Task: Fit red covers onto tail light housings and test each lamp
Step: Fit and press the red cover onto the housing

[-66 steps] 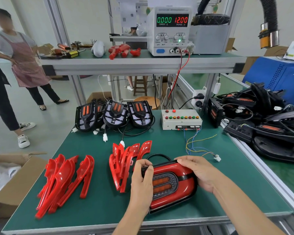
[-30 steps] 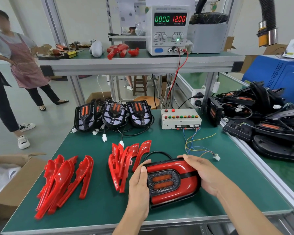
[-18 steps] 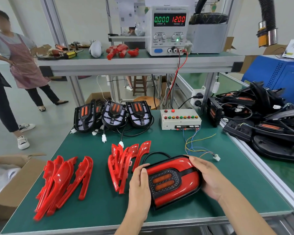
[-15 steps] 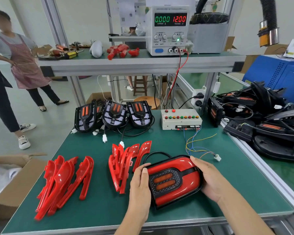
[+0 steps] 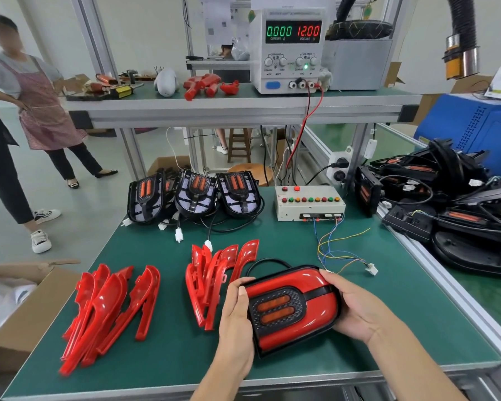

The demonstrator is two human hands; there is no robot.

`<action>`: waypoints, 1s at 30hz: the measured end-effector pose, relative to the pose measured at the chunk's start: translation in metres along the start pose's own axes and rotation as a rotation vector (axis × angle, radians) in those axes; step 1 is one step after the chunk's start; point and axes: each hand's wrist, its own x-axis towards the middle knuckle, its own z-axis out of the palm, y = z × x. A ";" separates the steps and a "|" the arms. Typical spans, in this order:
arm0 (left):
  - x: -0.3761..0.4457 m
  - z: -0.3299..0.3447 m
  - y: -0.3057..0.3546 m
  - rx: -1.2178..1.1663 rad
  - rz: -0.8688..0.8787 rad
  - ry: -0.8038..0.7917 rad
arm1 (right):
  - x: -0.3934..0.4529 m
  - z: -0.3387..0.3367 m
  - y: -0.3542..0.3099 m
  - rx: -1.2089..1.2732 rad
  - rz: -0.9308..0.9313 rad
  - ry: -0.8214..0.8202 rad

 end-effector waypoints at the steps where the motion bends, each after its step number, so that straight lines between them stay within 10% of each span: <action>1: -0.001 0.000 0.001 -0.006 -0.007 -0.006 | 0.001 0.000 0.000 0.001 -0.002 0.009; 30: -0.006 0.009 0.003 0.378 0.115 0.149 | -0.012 0.015 -0.002 -0.114 -0.166 0.031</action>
